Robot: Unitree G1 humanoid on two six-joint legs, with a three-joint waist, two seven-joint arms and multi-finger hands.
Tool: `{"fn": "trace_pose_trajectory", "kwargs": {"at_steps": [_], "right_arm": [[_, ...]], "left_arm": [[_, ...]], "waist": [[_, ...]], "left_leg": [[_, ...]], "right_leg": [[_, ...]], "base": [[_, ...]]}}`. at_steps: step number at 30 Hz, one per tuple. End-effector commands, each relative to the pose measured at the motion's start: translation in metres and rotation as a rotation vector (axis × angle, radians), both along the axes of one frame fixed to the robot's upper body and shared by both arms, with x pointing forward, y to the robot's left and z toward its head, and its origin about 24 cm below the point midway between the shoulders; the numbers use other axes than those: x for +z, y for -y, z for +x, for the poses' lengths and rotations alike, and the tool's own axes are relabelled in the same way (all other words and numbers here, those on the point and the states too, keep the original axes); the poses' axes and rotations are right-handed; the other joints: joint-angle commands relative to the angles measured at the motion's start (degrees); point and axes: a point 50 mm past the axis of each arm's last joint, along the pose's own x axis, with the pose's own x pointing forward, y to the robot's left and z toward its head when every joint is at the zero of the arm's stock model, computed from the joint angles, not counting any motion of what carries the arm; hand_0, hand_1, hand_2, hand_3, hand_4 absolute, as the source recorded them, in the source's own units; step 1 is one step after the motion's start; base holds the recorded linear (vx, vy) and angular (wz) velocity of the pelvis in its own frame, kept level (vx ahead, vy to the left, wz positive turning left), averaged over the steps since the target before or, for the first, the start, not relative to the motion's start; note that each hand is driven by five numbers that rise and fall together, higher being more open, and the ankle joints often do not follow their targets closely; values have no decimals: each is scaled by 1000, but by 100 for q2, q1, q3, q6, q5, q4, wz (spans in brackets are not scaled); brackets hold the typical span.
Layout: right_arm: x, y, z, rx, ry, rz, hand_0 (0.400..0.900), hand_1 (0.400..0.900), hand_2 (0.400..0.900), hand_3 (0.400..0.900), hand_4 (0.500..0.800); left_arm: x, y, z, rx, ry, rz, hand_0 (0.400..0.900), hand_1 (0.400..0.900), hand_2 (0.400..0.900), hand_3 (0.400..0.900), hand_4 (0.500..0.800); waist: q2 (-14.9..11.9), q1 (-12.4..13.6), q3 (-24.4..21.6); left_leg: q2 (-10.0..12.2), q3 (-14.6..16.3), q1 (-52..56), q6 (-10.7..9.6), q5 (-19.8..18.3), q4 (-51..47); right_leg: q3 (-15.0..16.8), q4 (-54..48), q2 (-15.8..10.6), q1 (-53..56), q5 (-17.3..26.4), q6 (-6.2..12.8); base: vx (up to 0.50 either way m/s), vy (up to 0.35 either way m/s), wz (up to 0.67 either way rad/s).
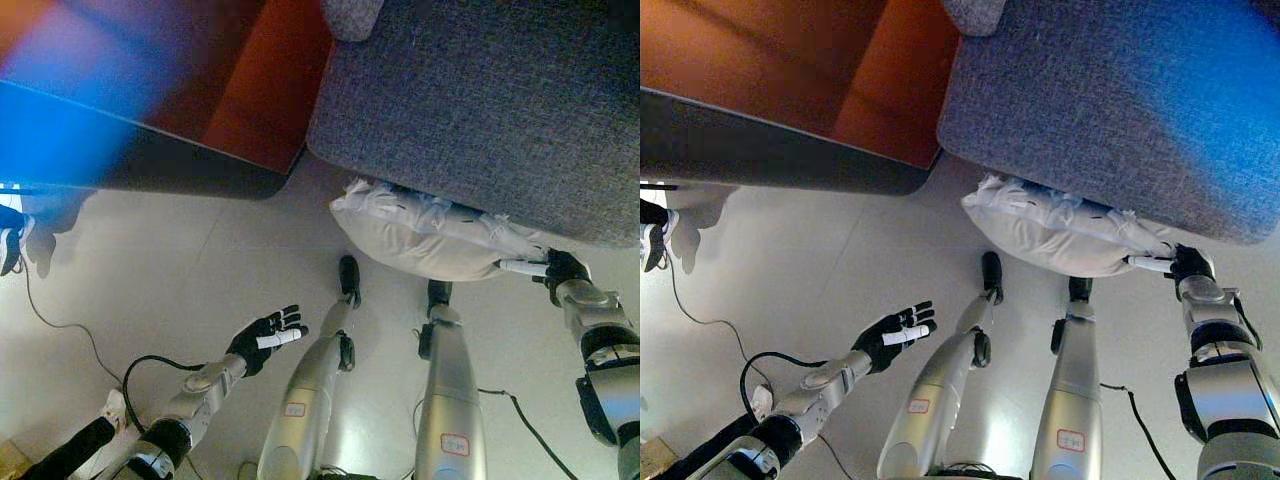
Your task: Pick up the pillow and put it on the sofa.
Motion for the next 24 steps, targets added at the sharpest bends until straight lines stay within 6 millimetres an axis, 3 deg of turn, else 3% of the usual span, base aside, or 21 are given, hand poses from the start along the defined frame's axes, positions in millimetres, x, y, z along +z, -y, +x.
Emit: {"fn": "trace_pose_trajectory", "kwargs": {"at_steps": [1, 5, 6, 7, 15, 24], "right_arm": [[60, 26, 3, 12, 161, -84, 900, 900, 900, 900, 800], [66, 21, 8, 47, 194, -70, 900, 900, 900, 900, 800], [82, 9, 20, 147, 282, -59, 708, 708, 708, 708, 685], [86, 8, 21, 184, 309, -41, 400, 400, 400, 400, 500], [92, 17, 14, 164, 329, -48, 400, 400, 400, 400, 500], [92, 18, 12, 179, 346, -32, 400, 400, 400, 400, 500]], "left_arm": [[-11, -18, -22, 50, -53, 34, 900, 900, 900, 900, 800], [-13, -17, -25, 52, -62, 34, 900, 900, 900, 900, 800], [-23, -11, -34, 59, -82, 21, 900, 900, 900, 900, 800], [-27, -8, -39, 63, -91, 8, 900, 900, 900, 900, 800], [-37, 4, -54, 53, -104, -36, 900, 900, 900, 900, 800], [-40, 2, -60, 62, -122, -41, 900, 900, 900, 900, 800]], "waist": [[261, -87, 269], [277, -83, 269], [358, -94, 269], [401, -124, 269], [476, -183, 269], [471, -200, 269]], "left_leg": [[-285, -30, -94, -340, -1177, 1182], [-293, -53, -89, -343, -1182, 1183], [-302, -52, -33, -377, -1171, 1130], [-298, -30, 31, -391, -1135, 1051], [-279, 23, 151, -422, -1127, 982], [-270, 55, 245, -419, -1153, 952]], "right_leg": [[-423, -522, 318, 144, 239, -127], [-411, -505, 331, 138, 220, -139], [-363, -513, 360, 159, 167, -160], [-345, -547, 379, 207, 156, -174], [-333, -560, 377, 279, 117, -210], [-340, -641, 380, 376, 126, -227]], "base": [[6, -2, 6], [13, 16, 2], [82, 128, -4], [94, 152, -8], [41, 54, -5], [4, 4, -1]]}}
